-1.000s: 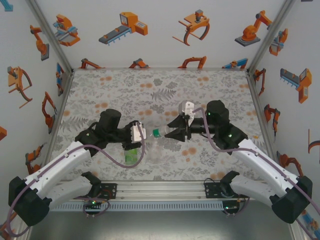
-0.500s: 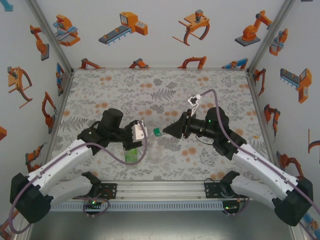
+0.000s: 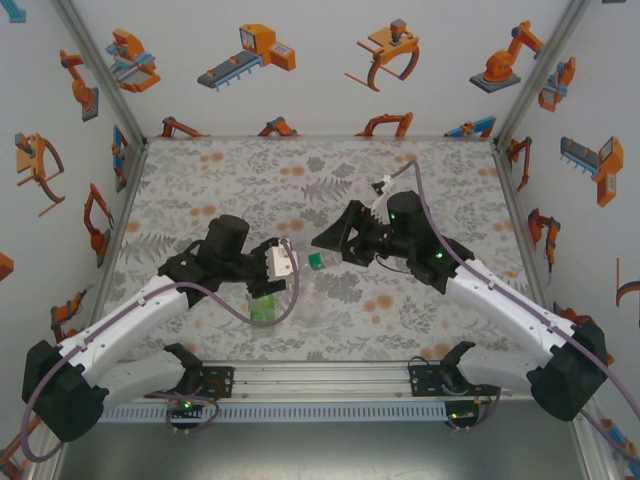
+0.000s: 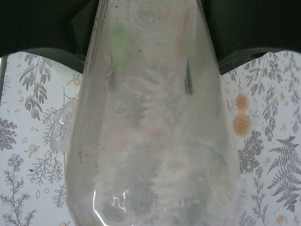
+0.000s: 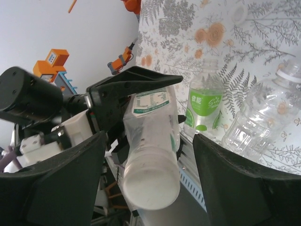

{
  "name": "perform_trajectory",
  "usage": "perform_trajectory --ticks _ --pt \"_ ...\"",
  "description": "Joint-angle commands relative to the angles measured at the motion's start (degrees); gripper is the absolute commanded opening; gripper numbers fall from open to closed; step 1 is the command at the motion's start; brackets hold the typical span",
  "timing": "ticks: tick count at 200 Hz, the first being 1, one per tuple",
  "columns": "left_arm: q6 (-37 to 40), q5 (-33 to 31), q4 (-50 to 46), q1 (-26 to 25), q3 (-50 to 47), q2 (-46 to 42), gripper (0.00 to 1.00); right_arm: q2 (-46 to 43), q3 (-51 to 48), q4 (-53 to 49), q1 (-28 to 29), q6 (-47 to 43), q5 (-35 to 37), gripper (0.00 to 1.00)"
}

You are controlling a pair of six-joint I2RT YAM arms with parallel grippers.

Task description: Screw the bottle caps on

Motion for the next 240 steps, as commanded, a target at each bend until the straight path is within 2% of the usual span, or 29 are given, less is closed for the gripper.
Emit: perform_trajectory --ticks 1,22,84,96,108,144,169,178,194,210,215,217,227,240 --pt "-0.2 -1.3 0.0 -0.1 2.4 0.5 0.00 1.4 0.6 3.1 -0.2 3.6 -2.8 0.67" --pt "-0.9 -2.7 -0.3 -0.1 3.0 1.0 0.00 3.2 0.4 4.0 0.0 4.0 -4.8 0.67" --pt "-2.1 -3.4 -0.3 -0.1 3.6 2.0 0.00 4.1 -0.9 5.5 0.0 5.1 -5.2 0.55" --pt "-2.5 -3.6 -0.3 -0.1 3.9 2.4 0.00 4.4 -0.7 5.5 0.0 5.1 -5.5 0.48" --pt "-2.7 -3.7 -0.3 -0.1 4.2 2.6 0.00 4.7 -0.6 5.6 0.0 5.1 -5.8 0.48" --pt "-3.2 -4.1 -0.3 -0.1 4.3 2.6 0.06 5.5 -0.3 5.7 0.0 5.1 -5.8 0.49" --pt "-3.4 -4.2 -0.2 -0.1 4.3 2.4 0.11 5.4 0.0 5.2 0.0 4.7 -4.7 0.38" --pt "-3.8 -4.5 -0.1 -0.1 4.3 2.3 0.17 5.3 0.7 3.8 0.0 3.6 -3.7 0.36" --pt "-6.0 -5.7 1.4 -0.1 4.1 1.9 0.33 5.5 3.0 -0.4 -0.3 0.2 -2.2 0.32" --pt "-8.1 -6.6 3.5 0.1 3.4 0.9 0.55 6.4 7.1 -8.1 -1.0 -5.0 0.1 0.30" --pt "-8.5 -6.7 4.2 0.3 3.1 0.5 0.70 6.8 8.7 -10.6 -1.3 -6.9 0.9 0.29" --pt "-8.6 -6.8 4.5 0.4 3.0 0.4 0.73 7.1 9.3 -11.8 -1.4 -7.8 1.3 0.29" --pt "-9.3 -7.3 5.4 0.7 2.5 -0.6 0.80 8.2 12.9 -17.3 -2.1 -12.1 3.2 0.28" --pt "-10.7 -7.5 6.6 1.6 2.1 -1.5 0.84 10.0 17.4 -23.5 -3.5 -17.2 5.5 0.28"
